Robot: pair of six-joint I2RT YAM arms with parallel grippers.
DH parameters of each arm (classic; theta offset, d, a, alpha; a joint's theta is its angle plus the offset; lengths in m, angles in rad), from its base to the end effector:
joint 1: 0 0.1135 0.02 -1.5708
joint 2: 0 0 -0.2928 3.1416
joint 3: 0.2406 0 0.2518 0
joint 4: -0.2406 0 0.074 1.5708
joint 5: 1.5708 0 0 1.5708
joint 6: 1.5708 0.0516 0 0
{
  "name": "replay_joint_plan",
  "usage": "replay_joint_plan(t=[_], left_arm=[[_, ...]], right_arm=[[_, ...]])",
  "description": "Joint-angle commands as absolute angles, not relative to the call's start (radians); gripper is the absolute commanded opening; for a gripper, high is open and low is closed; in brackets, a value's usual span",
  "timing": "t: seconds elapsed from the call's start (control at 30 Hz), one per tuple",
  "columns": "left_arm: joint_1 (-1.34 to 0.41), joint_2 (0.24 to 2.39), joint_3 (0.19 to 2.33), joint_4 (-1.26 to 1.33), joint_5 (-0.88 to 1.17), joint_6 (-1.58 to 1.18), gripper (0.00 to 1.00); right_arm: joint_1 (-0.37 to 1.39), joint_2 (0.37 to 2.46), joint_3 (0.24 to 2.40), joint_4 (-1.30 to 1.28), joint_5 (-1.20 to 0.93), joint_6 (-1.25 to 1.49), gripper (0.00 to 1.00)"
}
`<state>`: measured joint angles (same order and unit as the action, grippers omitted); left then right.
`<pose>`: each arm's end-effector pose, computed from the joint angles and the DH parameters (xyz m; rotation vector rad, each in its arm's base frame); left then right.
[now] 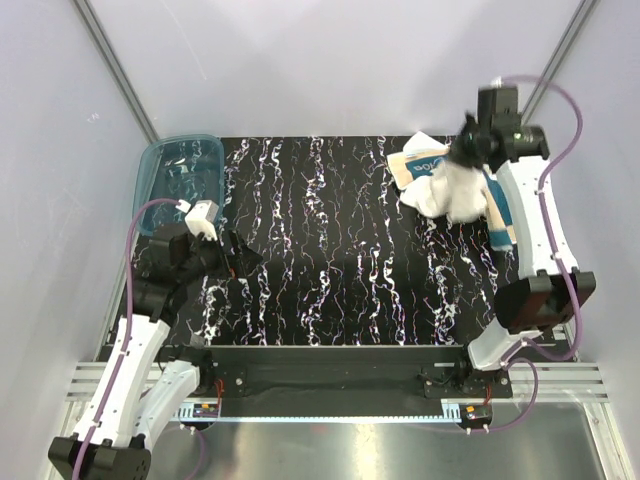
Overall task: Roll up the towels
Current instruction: Grab a towel with the left arm, then grab a towel with the right arm
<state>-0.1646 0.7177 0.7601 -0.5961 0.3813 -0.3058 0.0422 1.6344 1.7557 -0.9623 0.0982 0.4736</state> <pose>0.1398 -0.0427 0.3123 0.0788 2.1543 -0.6807 0.3576 0.0100 0.4014 0.5599 2.3440 0.1203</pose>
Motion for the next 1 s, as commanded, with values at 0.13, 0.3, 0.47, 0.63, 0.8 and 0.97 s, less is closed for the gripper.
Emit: replay_joint_plan(t=[0.13, 0.3, 0.47, 0.63, 0.8, 0.97], left_arm=[[-0.164, 0.696, 0.764, -0.558, 0.379, -0.304, 0.99], [-0.164, 0.696, 0.764, -0.557, 0.374, -0.305, 0.99], [-0.166, 0.701, 0.762, -0.560, 0.373, -0.304, 0.99], [-0.166, 0.726, 0.764, -0.561, 0.383, -0.302, 0.99], [-0.167, 0.730, 0.764, -0.557, 0.396, -0.302, 0.99], [-0.167, 0.723, 0.753, -0.517, 0.459, -0.317, 0.99]], right_arm=[[0.135, 1.612, 2.656, -1.031, -0.351, 0.529, 0.00], [0.135, 1.397, 2.386, -0.925, -0.350, 0.568, 0.00], [0.135, 1.211, 1.776, -0.891, -0.103, 0.604, 0.00], [0.135, 1.247, 1.364, -0.900, 0.014, 0.661, 0.00], [0.225, 1.226, 1.314, -0.766, -0.112, 0.589, 0.00], [0.449, 1.337, 1.543, -0.721, -0.227, 0.534, 0.00]])
